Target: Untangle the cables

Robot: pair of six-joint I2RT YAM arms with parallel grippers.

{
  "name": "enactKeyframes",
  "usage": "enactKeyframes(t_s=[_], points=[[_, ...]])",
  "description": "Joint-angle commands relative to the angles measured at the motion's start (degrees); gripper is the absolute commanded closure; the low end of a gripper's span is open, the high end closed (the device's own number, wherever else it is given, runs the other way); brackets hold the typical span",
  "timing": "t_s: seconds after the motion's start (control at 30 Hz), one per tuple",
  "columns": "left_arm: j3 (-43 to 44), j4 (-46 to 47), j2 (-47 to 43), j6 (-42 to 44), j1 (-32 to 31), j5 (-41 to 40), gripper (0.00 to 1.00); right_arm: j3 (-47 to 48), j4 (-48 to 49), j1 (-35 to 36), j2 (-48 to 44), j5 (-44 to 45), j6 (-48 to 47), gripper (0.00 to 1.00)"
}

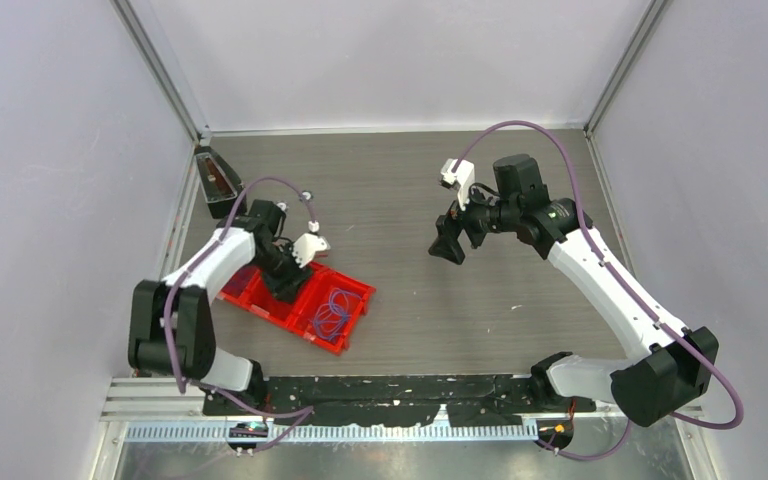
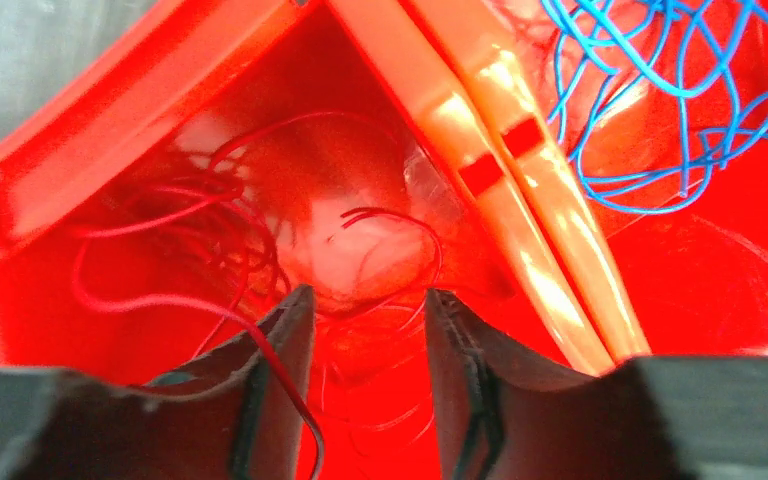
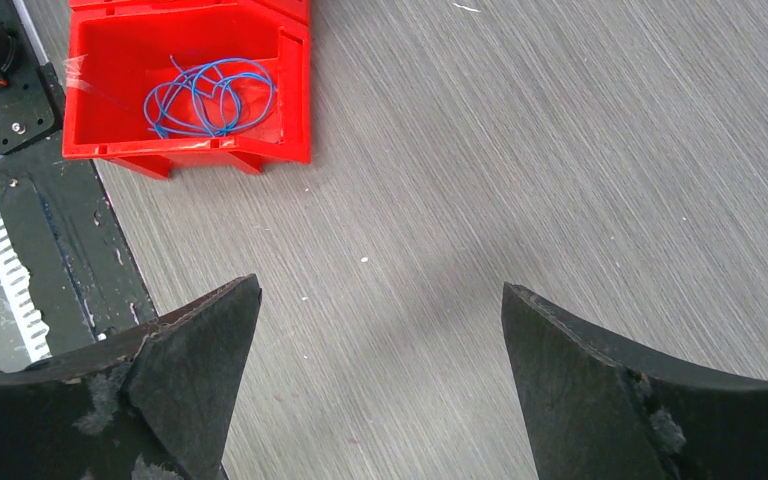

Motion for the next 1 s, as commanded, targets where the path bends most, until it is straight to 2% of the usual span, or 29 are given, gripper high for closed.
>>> enactKeyframes(t_s=[0.0,0.23,0.3,0.37,0.57,0.67,0.83,0.97], points=[[1.72,-2.62,-7.83,-0.94,-0.04,0.29,0.51,0.91,1.16,-0.26,-1.45,-0.02,0.33,0.03],[6.59,-8.04,-13.01,-2.54,-0.03,-0.35,0.33,1.38,1.15,-0.26,-1.08,-0.57,0.27,0.03],[7.98,-9.01,-14.5,-2.95,-0.08,-0.8,0.21,1.48,1.17,-0.26,-1.1,-0.66,0.19,0.03],[9.2,-9.51,-16.31,-3.32,-0.06,-1.16,0.02,1.48,1.18,-0.28,-1.19,-0.61,0.11,0.03],[14.08,-6.66,-21.44,-6.77,-0.03,-2.23,0.0,0.79,2.35,-0.77,-2.11,0.19,1.4,0.05],[18.13,-3.58,-21.8,-13.41,-0.04,-3.88,0.0,0.67,3.82,-2.16,-2.34,0.99,2.86,0.05],[34.26,-8.58,-13.04,-24.29,0.05,-5.99,0.0,0.51,7.72,-7.61,-2.63,3.38,8.24,0.05],[45.14,-11.36,-5.01,-32.82,0.23,-3.86,0.0,-0.78,11.43,-16.26,-2.44,5.38,14.15,0.05]])
